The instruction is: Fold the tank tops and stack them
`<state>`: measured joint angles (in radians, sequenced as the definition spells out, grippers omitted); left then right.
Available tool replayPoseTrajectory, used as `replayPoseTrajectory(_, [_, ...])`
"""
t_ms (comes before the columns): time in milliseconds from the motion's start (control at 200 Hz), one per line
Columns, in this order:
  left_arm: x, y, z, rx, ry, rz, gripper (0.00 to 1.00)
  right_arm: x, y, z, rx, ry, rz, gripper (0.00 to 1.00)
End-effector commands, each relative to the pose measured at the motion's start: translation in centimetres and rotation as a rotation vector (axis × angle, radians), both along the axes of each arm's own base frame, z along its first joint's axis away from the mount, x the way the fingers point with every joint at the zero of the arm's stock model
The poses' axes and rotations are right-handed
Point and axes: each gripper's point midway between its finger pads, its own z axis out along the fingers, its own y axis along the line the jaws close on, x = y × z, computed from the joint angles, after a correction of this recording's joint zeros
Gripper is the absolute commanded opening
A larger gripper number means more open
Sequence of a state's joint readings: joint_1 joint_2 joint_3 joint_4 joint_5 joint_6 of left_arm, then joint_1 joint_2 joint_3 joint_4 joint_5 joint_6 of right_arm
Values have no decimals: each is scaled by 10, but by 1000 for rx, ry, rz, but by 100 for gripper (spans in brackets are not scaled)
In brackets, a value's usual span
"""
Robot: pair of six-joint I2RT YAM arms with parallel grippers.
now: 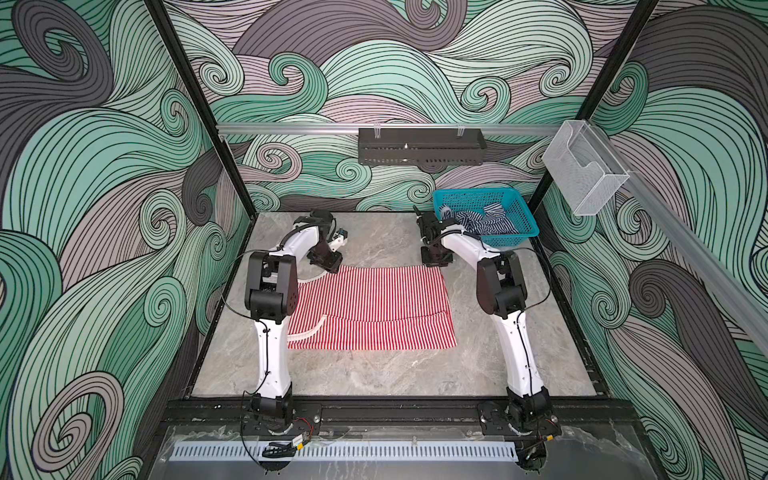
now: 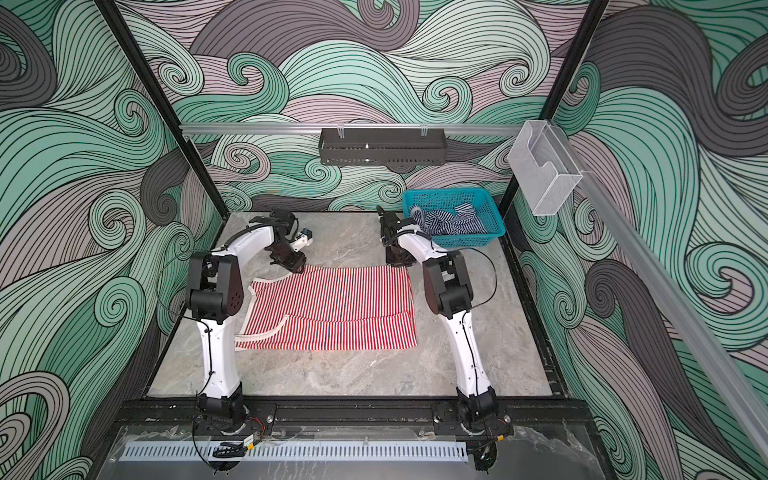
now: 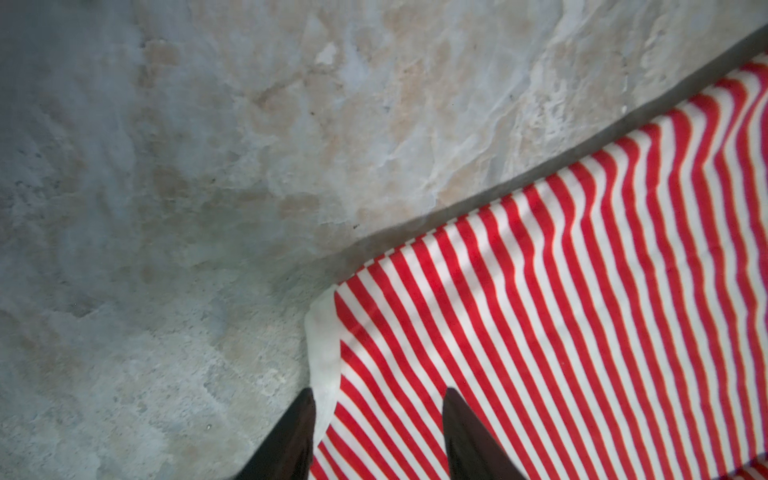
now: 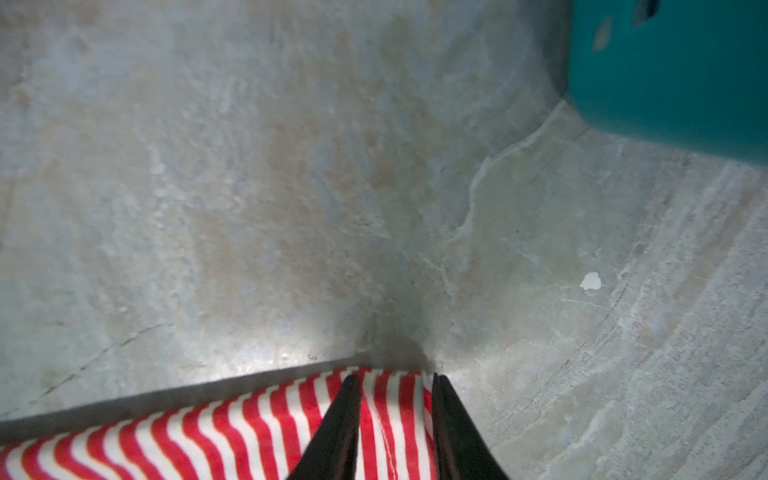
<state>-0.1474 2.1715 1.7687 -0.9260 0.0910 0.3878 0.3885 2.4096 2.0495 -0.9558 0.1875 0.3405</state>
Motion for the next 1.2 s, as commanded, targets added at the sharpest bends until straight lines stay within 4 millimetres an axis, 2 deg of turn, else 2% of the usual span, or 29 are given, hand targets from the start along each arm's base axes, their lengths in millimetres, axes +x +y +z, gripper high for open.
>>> replayPoseTrajectory(0, [4, -8, 6, -32, -7, 2, 53, -1, 1, -8, 7, 30, 0, 27])
replayPoseTrajectory(185, [7, -5, 4, -14, -14, 10, 53, -3, 0, 1, 6, 19, 10, 7])
replayPoseTrajectory(300, [11, -2, 1, 5, -21, 14, 53, -6, -1, 14, 9, 2, 16, 3])
replayPoseTrajectory(596, [23, -3, -5, 23, -21, 12, 53, -20, 11, 44, 64, -56, 45, 0])
replayPoseTrajectory(766, [30, -3, -14, 36, 0, 2, 51, -27, 14, 49, 73, -65, 48, 0])
replayPoseTrajectory(976, [30, -3, -18, 49, 15, -16, 44, -34, 15, 55, 83, -72, 59, 0])
replayPoseTrajectory(1076, [29, -1, -20, 59, 15, -25, 34, -36, 14, 58, 89, -79, 60, 0])
replayPoseTrajectory(1196, [28, 0, -21, 63, 19, -30, 8, -39, 12, 60, 82, -82, 62, 0])
